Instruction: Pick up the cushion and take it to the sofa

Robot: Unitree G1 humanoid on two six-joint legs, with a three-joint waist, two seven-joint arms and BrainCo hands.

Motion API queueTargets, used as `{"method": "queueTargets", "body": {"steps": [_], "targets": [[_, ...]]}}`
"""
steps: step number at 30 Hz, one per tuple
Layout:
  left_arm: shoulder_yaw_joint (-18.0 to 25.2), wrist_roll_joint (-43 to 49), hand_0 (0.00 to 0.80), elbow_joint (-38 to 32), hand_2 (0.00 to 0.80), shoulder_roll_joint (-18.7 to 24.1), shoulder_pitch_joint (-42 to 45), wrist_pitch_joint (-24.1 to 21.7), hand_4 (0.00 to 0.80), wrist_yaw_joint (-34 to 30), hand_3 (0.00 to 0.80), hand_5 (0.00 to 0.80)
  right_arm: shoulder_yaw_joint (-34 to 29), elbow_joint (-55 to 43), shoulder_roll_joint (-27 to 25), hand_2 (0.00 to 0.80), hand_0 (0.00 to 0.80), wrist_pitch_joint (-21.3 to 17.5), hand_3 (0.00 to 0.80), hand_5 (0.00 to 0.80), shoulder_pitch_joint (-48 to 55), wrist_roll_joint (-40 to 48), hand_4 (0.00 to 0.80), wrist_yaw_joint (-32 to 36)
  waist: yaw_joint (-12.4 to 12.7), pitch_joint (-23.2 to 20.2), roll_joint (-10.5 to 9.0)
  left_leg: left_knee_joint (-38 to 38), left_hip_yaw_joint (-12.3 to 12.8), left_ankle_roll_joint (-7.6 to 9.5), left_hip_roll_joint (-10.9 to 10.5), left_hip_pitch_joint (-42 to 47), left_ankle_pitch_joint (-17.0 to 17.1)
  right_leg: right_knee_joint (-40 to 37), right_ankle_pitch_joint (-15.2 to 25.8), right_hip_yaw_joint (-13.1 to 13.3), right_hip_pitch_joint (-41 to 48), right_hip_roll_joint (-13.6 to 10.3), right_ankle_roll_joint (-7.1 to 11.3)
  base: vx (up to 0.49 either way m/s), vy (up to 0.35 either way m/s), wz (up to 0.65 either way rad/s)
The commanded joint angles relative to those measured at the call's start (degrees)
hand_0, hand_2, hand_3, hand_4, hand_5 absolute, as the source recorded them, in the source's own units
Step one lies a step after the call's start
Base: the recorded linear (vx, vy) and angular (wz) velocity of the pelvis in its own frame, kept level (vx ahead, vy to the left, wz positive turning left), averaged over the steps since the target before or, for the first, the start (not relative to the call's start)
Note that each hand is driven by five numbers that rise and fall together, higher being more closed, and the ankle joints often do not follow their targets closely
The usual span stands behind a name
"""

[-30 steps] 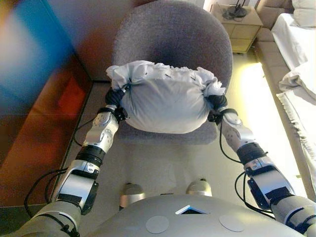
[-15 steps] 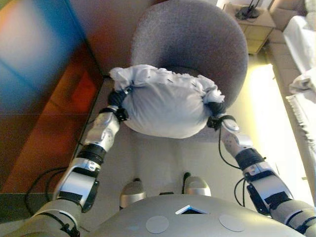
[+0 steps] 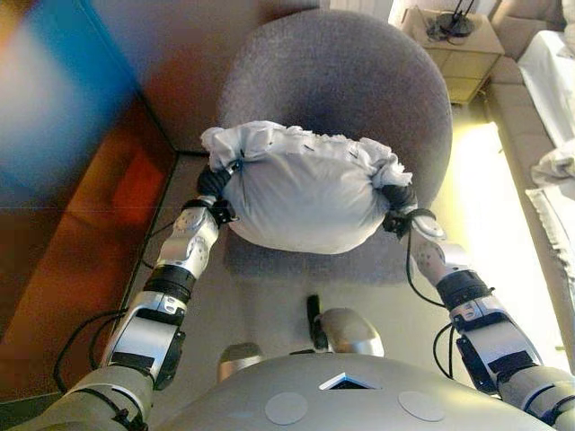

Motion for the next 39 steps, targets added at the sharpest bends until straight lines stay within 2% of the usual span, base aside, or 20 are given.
{"method": "queueTargets", "body": {"steps": [1, 5, 6, 8, 11, 12, 16, 18, 19, 21, 23, 26, 29, 33, 36, 39], "targets": [[0.5, -0.1, 0.800, -7.6, 0.800, -0.4, -1.7, -3.0, 0.800, -2.4, 0.800, 0.800, 0.6, -4.2, 2.2, 0.800, 0.800, -6.1, 0.800, 0.800, -4.8, 1.1, 0.800, 1.9, 0.5, -3.2, -2.98, -1.7, 1.4, 1.47, -1.0, 0.4, 9.7, -2.1, 0.6, 0.6, 2.8, -3.6, 6.30, 0.214, 0.108, -0.22], [1.2, -1.4, 0.800, -7.5, 0.800, 0.3, -2.2, -2.3, 0.800, -3.3, 0.800, 0.800, 0.0, -4.0, 2.0, 0.800, 0.800, -4.3, 0.800, 0.800, -6.5, 1.3, 0.800, 0.4, 2.1, -2.7, -1.95, -15.4, 0.3, 2.57, -0.6, 0.8, 8.5, -1.7, -1.5, 1.6, 5.1, -3.9, 7.84, 0.203, 0.177, -0.23], [1.3, -2.4, 0.800, -7.3, 0.800, 0.3, -2.5, -2.1, 0.800, -3.3, 0.800, 0.800, -0.2, -4.2, 2.0, 0.800, 0.800, -3.9, 0.800, 0.800, -6.5, 1.3, 0.800, 0.2, 2.3, -2.8, -1.37, -20.1, 0.5, 2.58, -0.6, 1.0, 8.3, -1.9, -2.0, 1.5, 5.7, -3.9, 8.39, 0.180, 0.214, -0.24], [1.3, -3.7, 0.800, -6.6, 0.800, -0.2, -3.1, -1.8, 0.800, -3.4, 0.800, 0.800, -0.2, -4.7, 2.2, 0.800, 0.800, -3.8, 0.800, 0.800, -6.0, 1.3, 0.800, -1.0, 2.6, -2.7, -0.63, -26.7, 2.5, 2.20, -0.4, 0.8, 8.7, -2.3, -2.9, 0.7, 7.1, -4.2, 9.32, 0.128, 0.197, -0.11], [-0.2, -2.8, 0.800, -5.0, 0.800, -1.3, -5.4, -2.1, 0.800, -3.0, 0.800, 0.800, -0.2, -3.6, 2.5, 0.800, 0.800, -4.8, 0.800, 0.800, -6.5, 1.6, 0.800, -2.4, 2.1, -2.7, -0.62, -29.9, 7.9, 2.86, 0.2, 0.4, 6.1, -2.1, -3.6, -1.6, 8.1, -6.2, 10.58, 0.028, 0.155, 0.10], [-0.7, -2.3, 0.800, -4.3, 0.800, -1.4, -5.8, -2.4, 0.800, -3.2, 0.800, 0.800, -0.3, -2.9, 2.5, 0.800, 0.800, -5.0, 0.800, 0.800, -6.7, 1.5, 0.800, -2.6, 1.9, -2.7, -0.39, -31.2, 8.3, 3.23, -0.1, 1.1, 5.3, -1.4, -3.9, -2.2, 8.0, -6.6, 10.96, 0.037, 0.161, 0.19], [-2.2, -1.0, 0.800, -3.9, 0.800, -0.9, -6.3, -2.5, 0.800, -2.5, 0.800, 0.800, -1.1, -3.0, 2.2, 0.800, 0.800, -4.7, 0.800, 0.800, -6.1, 1.4, 0.800, -3.6, 1.6, -2.6, 0.88, -34.4, 7.3, 3.91, -1.9, 3.5, 4.6, 1.1, -4.6, -2.6, 6.7, -7.1, 11.79, 0.036, 0.123, 0.21], [-3.2, -0.3, 0.800, -3.8, 0.800, -0.8, -7.1, -2.3, 0.800, -1.2, 0.800, 0.800, -1.3, -2.9, 2.3, 0.800, 0.800, -4.7, 0.800, 0.800, -6.4, 1.2, 0.800, -4.4, 1.9, -1.9, 1.32, -34.5, 6.7, 4.81, -3.0, 3.3, 4.1, 5.6, -4.6, -3.2, 4.7, -7.8, 12.28, -0.064, 0.121, 0.18], [-3.9, 0.2, 0.800, -3.4, 0.800, -0.6, -7.9, -2.6, 0.800, -0.4, 0.800, 0.800, -1.2, -2.8, 2.5, 0.800, 0.800, -4.3, 0.800, 0.800, -6.7, 1.0, 0.800, -6.2, 2.0, -1.2, 1.69, -34.3, 6.5, 5.80, -3.6, 2.9, 3.7, 11.8, -3.2, -3.3, 1.8, -8.9, 12.91, -0.132, 0.152, 0.11], [-5.6, 0.5, 0.800, -2.5, 0.800, -0.5, -9.8, -3.0, 0.800, 0.7, 0.800, 0.800, -1.3, -1.8, 2.9, 0.800, 0.800, -3.4, 0.800, 0.800, -7.6, 2.8, 0.800, -9.8, 2.0, 0.6, 2.62, -33.6, 6.0, 6.80, -3.4, 2.4, 3.0, 23.3, -0.6, -1.7, -3.8, -10.4, 13.23, -0.092, 0.146, 0.11], [-6.3, 0.0, 0.800, -2.1, 0.800, -0.7, -10.3, -2.9, 0.800, 0.9, 0.800, 0.800, -1.6, -0.7, 3.1, 0.800, 0.800, -3.6, 0.800, 0.800, -7.9, 3.0, 0.800, -10.3, 2.1, 1.2, 2.48, -33.0, 5.4, 6.98, -3.7, 2.5, 2.6, 25.2, 0.8, -0.8, -5.3, -11.1, 13.24, 0.048, 0.022, 0.16], [-7.2, 0.5, 0.800, -2.4, 0.800, -1.5, -10.2, -1.3, 0.800, 1.1, 0.800, 0.800, -1.7, -0.1, 3.9, 0.800, 0.800, -3.8, 0.800, 0.800, -8.4, 2.1, 0.800, -13.3, 2.4, 1.6, 1.10, -32.7, 3.6, 5.73, -4.4, 3.8, 1.7, 15.9, 2.2, 0.7, -3.1, -12.6, 13.70, 0.152, -0.146, 0.06], [-8.5, 0.8, 0.800, -2.6, 0.800, -1.0, -12.6, -0.9, 0.800, 2.2, 0.800, 0.800, -2.7, 0.1, 3.2, 0.800, 0.800, -5.1, 0.800, 0.800, -11.6, 3.8, 0.800, -16.5, 2.3, 3.8, -0.68, -27.4, 1.7, 3.50, -2.6, 0.7, -1.0, 7.2, 3.1, 3.2, -4.6, -14.4, 15.09, -0.034, -0.300, 0.00], [-7.6, 0.1, 0.800, -3.3, 0.800, -0.9, -14.3, -0.3, 0.800, 3.4, 0.800, 0.800, -3.8, 2.1, 2.7, 0.800, 0.800, -4.5, 0.800, 0.800, -16.5, 4.4, 0.800, -16.8, 2.9, 6.6, -1.38, -21.3, 1.6, 1.95, 1.1, -4.2, -1.8, 5.3, 2.0, 3.2, -5.2, -13.8, 16.18, -0.048, -0.207, 0.51], [-7.3, -1.0, 0.800, -4.1, 0.800, -0.7, -13.9, 0.6, 0.800, 4.2, 0.800, 0.800, -4.0, 1.2, 1.8, 0.800, 0.800, -3.8, 0.800, 0.800, -16.3, 3.3, 0.800, -17.3, 3.3, 7.3, -1.23, -20.0, 1.5, 1.17, 2.6, -6.3, -0.9, 4.5, 1.3, 2.3, -4.4, -13.1, 16.03, 0.024, -0.104, 0.19], [-6.8, -2.4, 0.800, -4.4, 0.800, -0.4, -14.4, -0.4, 0.800, 4.0, 0.800, 0.800, -4.2, 1.7, 0.5, 0.800, 0.800, -5.0, 0.800, 0.800, -17.7, 1.9, 0.800, -17.4, 3.5, 9.1, -0.78, -20.4, 1.4, 0.54, 3.5, -8.6, 0.4, 4.4, 1.1, 1.1, -5.7, -13.1, 16.00, -0.121, -0.049, -0.03]]}}
